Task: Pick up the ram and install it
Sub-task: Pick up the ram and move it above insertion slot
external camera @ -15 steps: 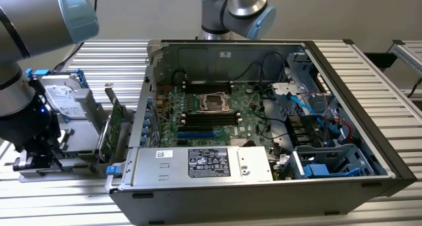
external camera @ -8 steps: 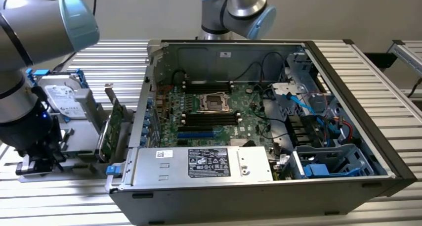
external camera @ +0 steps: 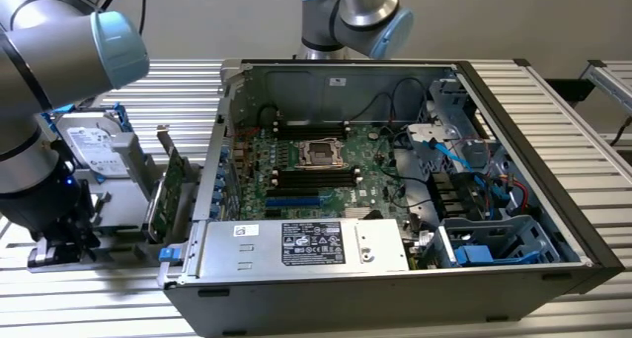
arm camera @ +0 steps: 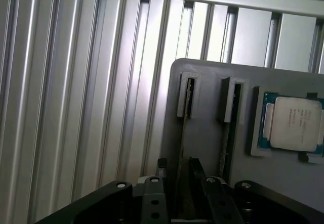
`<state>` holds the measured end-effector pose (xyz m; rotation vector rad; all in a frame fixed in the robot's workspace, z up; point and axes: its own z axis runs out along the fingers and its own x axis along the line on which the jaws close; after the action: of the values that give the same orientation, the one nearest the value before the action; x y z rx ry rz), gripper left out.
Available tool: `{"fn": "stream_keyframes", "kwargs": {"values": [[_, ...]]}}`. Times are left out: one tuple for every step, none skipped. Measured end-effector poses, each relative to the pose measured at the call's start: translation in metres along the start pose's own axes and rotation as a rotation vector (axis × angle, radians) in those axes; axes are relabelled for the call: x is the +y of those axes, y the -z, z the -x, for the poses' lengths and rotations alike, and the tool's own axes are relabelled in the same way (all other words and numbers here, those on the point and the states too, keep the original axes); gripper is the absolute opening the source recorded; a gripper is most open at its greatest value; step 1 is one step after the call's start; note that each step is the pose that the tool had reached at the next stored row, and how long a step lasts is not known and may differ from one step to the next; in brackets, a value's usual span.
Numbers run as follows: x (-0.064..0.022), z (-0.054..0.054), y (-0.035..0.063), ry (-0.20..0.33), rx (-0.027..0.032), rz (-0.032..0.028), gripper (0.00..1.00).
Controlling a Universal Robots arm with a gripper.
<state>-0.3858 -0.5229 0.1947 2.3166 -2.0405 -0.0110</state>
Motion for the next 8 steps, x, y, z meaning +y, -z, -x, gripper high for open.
{"fn": "stream_keyframes", "kwargs": {"values": [[-0.0001, 0.0001, -0.0015, 0.000, 0.0006, 0.0001, 0.31], [-0.0001, 0.0001, -0.0022, 0.000, 0.0010, 0.0002, 0.31], [0.0000, 0.0001, -0.0023, 0.000, 0.0012, 0.0004, 0.31], [0.0000, 0.0001, -0.0023, 0.000, 0.0013, 0.0004, 0.31], [-0.0001, 0.0000, -0.0023, 0.000, 0.0015, 0.0005, 0.31], [-0.0001, 0.0001, -0.0025, 0.000, 0.0014, 0.0003, 0.31], [-0.0001, 0.0002, -0.0026, -0.002, 0.0012, 0.0002, 0.31], [-0.0001, 0.0003, -0.0027, -0.005, 0.0011, 0.0003, 0.31]]}}
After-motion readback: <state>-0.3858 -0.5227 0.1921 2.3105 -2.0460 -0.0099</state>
